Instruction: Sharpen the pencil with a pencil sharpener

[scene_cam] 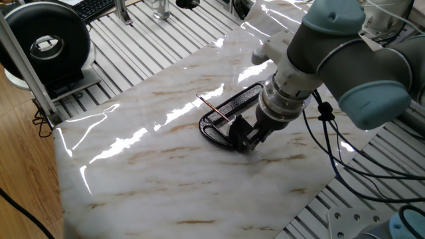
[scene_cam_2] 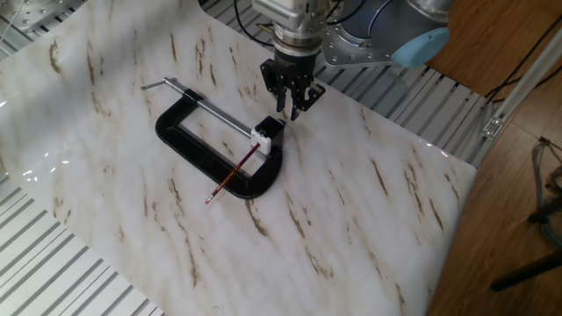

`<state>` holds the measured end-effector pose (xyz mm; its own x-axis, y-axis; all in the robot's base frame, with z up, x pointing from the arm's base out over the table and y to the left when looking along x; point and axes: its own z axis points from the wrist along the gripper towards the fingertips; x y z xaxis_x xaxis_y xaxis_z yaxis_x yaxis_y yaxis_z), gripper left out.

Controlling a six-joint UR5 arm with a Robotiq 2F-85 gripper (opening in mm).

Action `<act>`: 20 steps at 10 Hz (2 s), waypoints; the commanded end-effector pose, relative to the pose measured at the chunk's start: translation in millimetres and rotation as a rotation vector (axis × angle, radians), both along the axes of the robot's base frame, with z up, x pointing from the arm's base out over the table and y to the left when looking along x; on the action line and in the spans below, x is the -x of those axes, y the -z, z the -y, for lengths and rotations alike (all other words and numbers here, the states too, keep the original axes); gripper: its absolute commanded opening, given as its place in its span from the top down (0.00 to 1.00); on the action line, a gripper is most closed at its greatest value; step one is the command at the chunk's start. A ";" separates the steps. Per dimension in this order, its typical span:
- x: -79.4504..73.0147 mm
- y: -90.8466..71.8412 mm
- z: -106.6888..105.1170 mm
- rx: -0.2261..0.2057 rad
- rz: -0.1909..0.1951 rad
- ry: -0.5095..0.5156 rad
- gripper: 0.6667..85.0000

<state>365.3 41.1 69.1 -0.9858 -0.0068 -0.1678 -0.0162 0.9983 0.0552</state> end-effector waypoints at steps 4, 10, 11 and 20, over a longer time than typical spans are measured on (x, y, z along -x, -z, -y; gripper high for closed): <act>5.0 9.2 2.2 -0.012 -0.001 -0.010 0.57; 0.9 23.8 -1.0 -0.022 0.015 -0.015 0.58; 0.3 25.5 -1.2 -0.024 0.018 -0.017 0.58; -3.8 38.7 -1.7 -0.032 0.037 -0.023 0.60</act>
<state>366.8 40.5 31.0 -0.9801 -0.0300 -0.1963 -0.0450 0.9964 0.0724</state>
